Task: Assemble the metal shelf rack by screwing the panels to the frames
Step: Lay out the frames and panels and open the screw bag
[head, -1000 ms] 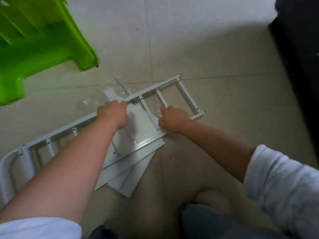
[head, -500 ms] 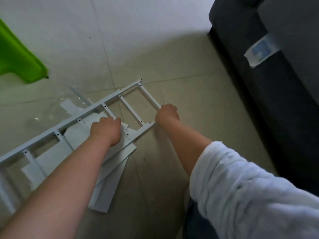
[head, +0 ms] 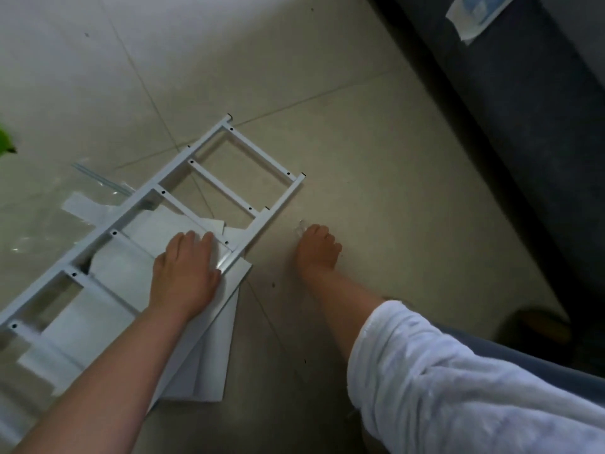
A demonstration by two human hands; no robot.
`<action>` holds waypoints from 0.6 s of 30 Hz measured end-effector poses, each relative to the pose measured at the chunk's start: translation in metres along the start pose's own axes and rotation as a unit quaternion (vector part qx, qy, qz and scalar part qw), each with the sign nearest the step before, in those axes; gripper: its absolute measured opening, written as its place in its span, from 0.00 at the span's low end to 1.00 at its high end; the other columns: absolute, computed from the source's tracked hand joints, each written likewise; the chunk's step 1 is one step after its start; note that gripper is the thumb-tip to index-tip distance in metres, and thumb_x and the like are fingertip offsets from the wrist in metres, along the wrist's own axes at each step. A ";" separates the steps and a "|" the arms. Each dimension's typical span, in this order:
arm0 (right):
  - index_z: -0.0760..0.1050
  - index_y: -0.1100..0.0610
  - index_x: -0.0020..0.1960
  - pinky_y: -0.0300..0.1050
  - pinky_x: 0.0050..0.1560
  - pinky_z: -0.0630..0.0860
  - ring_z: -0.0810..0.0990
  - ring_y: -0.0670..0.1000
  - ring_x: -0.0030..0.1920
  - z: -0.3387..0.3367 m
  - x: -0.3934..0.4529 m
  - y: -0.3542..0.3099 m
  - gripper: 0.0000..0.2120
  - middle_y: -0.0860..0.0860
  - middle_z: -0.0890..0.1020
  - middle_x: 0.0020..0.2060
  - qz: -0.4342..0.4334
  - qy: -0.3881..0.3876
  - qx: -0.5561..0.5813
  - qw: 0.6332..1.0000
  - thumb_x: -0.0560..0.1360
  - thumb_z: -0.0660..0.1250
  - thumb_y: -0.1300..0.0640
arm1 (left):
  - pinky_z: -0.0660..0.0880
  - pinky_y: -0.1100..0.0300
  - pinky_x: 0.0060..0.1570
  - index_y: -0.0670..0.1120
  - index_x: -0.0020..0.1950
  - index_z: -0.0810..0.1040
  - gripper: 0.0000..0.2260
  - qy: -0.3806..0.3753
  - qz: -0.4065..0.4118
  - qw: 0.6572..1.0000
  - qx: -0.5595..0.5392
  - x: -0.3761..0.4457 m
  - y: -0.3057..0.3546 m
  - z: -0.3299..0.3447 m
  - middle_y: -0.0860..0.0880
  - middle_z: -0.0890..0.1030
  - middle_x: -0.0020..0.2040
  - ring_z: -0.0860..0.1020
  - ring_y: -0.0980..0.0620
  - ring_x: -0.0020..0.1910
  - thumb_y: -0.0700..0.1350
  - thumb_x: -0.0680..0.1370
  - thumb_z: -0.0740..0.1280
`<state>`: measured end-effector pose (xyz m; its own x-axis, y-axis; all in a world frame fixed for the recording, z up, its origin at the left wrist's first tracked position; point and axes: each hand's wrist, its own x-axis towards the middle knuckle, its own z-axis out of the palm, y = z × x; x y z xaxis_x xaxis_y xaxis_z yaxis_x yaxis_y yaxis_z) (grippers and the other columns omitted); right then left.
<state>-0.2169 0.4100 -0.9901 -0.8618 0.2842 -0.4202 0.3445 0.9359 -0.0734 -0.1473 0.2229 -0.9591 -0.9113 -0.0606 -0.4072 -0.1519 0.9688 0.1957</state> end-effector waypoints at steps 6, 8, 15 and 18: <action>0.77 0.56 0.26 0.37 0.32 0.74 0.76 0.49 0.24 0.018 0.005 0.015 0.16 0.49 0.76 0.23 -0.063 0.033 -0.045 0.996 0.62 0.51 0.59 | 0.69 0.42 0.56 0.40 0.67 0.69 0.26 0.014 0.026 0.999 0.013 0.006 0.006 0.007 0.37 0.74 0.59 0.70 0.37 0.63 0.44 0.71 0.69; 0.77 0.56 0.29 0.39 0.36 0.74 0.77 0.49 0.26 0.013 -0.001 0.012 0.15 0.49 0.77 0.25 -0.061 0.008 -0.073 0.995 0.63 0.52 0.59 | 0.64 0.46 0.62 0.43 0.72 0.64 0.28 0.015 0.023 1.000 0.013 0.006 0.007 0.005 0.40 0.70 0.65 0.64 0.41 0.68 0.48 0.75 0.66; 0.64 0.57 0.66 0.54 0.68 0.56 0.63 0.57 0.67 -0.041 -0.001 -0.033 0.20 0.57 0.66 0.65 -0.040 -0.008 -0.031 0.999 0.75 0.61 0.59 | 0.70 0.52 0.58 0.42 0.68 0.69 0.32 -0.040 0.121 0.989 0.076 -0.017 -0.019 -0.004 0.42 0.74 0.62 0.71 0.43 0.63 0.56 0.70 0.72; 0.64 0.60 0.65 0.53 0.67 0.58 0.64 0.58 0.65 -0.071 -0.005 -0.066 0.21 0.58 0.67 0.64 -0.180 0.057 -0.086 0.978 0.74 0.62 0.62 | 0.59 0.55 0.66 0.48 0.73 0.59 0.32 -0.065 0.079 0.994 0.045 -0.028 -0.029 -0.002 0.47 0.63 0.70 0.59 0.48 0.70 0.61 0.74 0.63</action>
<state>-0.2619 0.3618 -0.9188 -0.9548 -0.0575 -0.2917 -0.0476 0.9980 -0.0409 -0.1184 0.1960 -0.9516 -0.8627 0.1208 -0.4910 0.0303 0.9817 0.1881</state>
